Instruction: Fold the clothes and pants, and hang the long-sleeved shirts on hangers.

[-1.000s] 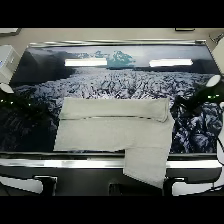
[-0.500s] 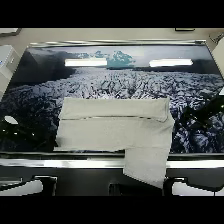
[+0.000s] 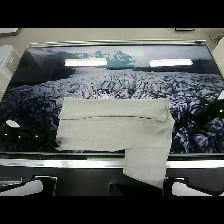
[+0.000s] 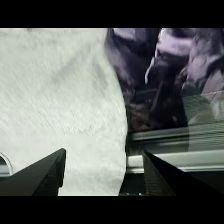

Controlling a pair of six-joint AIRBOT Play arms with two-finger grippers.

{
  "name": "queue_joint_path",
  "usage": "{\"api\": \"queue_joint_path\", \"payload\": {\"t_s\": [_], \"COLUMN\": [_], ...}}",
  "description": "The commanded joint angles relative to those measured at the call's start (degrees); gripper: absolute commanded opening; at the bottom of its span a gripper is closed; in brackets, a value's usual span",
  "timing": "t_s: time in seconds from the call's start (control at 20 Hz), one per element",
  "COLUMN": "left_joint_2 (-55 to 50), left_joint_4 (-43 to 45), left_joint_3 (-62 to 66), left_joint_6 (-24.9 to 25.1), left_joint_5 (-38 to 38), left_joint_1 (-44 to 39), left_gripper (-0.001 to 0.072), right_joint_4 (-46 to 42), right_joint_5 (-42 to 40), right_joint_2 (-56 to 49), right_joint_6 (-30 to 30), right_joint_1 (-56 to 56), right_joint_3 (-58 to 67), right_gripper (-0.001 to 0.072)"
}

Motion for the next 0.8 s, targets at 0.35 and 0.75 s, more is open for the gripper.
{"api": "queue_joint_path", "payload": {"t_s": [0.35,0.75], "left_joint_2": [1.75,2.36], "left_joint_4": [-0.46,-0.48], "left_joint_3": [-0.13,-0.11], "left_joint_6": [0.44,0.37], "left_joint_5": [-0.79,-1.92], "left_joint_1": [0.11,0.11], "left_gripper": [0.0022,0.0022], "right_joint_4": [7.02,10.99], "right_joint_5": [-14.99,-17.86], "right_joint_2": [10.54,10.49], "right_joint_6": [-7.13,-8.96], "right_joint_1": [-0.02,-0.02], "right_joint_3": [-35.78,-41.55], "right_gripper": [0.0565,0.0476]}}
